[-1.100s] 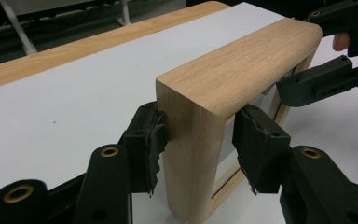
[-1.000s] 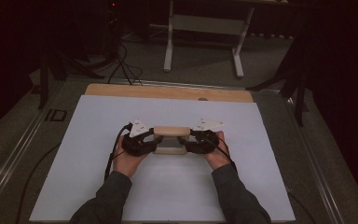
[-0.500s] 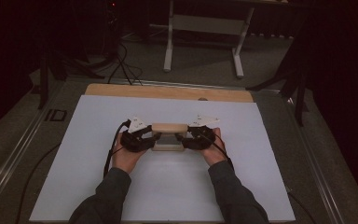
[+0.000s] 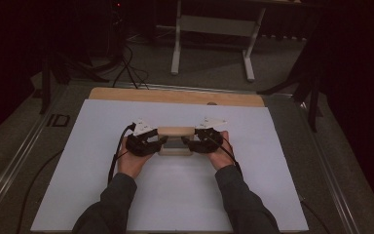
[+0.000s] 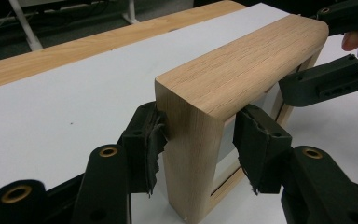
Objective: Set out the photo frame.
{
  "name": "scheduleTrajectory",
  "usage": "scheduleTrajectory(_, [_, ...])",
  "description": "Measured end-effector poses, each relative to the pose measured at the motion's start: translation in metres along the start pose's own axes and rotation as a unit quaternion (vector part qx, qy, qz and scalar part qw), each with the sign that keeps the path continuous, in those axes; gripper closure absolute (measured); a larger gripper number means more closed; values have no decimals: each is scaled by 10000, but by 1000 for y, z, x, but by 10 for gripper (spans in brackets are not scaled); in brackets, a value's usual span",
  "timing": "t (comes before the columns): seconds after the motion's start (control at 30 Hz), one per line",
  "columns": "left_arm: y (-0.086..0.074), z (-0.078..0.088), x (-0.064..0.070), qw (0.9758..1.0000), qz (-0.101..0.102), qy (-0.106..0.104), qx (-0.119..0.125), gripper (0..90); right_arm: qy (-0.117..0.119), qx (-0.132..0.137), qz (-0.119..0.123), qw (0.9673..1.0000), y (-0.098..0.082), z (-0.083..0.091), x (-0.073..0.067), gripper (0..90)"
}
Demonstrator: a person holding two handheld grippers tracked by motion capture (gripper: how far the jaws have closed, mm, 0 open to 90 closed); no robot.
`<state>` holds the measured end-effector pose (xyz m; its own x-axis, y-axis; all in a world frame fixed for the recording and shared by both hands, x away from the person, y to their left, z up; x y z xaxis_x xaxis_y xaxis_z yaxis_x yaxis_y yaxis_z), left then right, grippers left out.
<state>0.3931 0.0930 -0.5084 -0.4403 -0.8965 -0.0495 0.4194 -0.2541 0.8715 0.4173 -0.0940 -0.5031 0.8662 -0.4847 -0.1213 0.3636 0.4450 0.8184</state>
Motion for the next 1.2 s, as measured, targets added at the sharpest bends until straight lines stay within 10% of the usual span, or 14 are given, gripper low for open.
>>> scheduleTrajectory(1.2, [-2,-24,-7,10000,-5,67,-38,471,-77,92,-378,9992,-4,-16,14,428])
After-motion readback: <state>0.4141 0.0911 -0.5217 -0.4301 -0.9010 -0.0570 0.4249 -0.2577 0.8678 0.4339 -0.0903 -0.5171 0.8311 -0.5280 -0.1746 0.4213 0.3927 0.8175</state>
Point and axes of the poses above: each handheld gripper's, and its own axes: z roughly backward along the jaws, y roughly out of its top, x roughly to its right, the point moved 5 cm from there along -z, roughly forward along the jaws, and after that the axes turned 13 degrees about y, right-handed, at the moved point
